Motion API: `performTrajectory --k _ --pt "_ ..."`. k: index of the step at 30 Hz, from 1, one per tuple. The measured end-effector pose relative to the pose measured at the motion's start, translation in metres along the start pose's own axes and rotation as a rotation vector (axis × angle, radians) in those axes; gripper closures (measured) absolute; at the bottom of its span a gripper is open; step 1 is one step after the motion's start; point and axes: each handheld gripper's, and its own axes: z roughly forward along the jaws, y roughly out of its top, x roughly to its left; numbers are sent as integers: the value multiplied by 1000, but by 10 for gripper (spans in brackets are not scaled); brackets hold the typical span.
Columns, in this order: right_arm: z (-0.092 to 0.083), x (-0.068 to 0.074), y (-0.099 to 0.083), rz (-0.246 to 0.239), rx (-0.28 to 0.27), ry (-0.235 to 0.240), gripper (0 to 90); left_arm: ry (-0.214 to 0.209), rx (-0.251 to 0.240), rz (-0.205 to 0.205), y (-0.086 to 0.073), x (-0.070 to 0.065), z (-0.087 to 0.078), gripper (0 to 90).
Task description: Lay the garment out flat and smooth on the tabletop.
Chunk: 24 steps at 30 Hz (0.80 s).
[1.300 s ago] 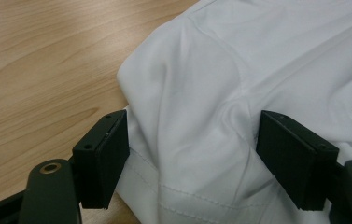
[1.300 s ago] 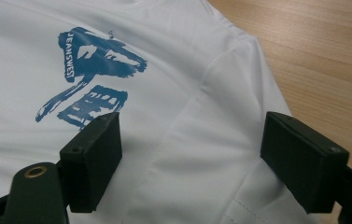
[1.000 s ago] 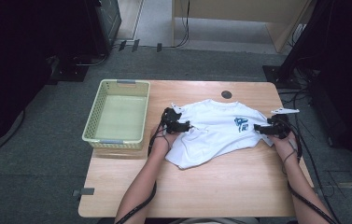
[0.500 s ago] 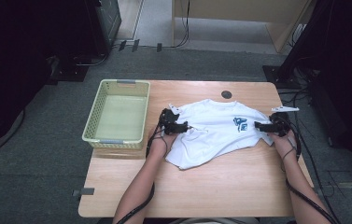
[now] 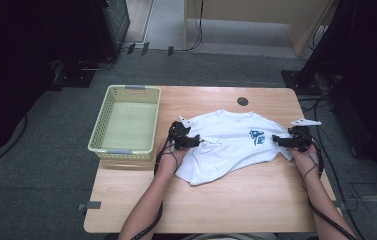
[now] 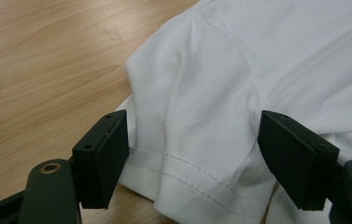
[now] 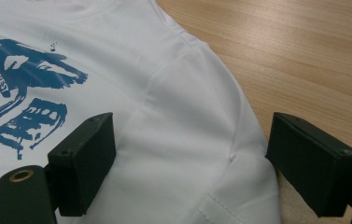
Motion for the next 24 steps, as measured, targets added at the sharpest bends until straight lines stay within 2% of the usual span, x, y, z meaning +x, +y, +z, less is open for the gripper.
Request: performTrajectory --k 15,24 --pt "-13 18 -13 -34 -6 37 158 18 -7 -16 -23 -8 -24 256" --pt "-20 26 -20 -38 -4 43 159 19 -4 -20 -33 -11 -36 255"
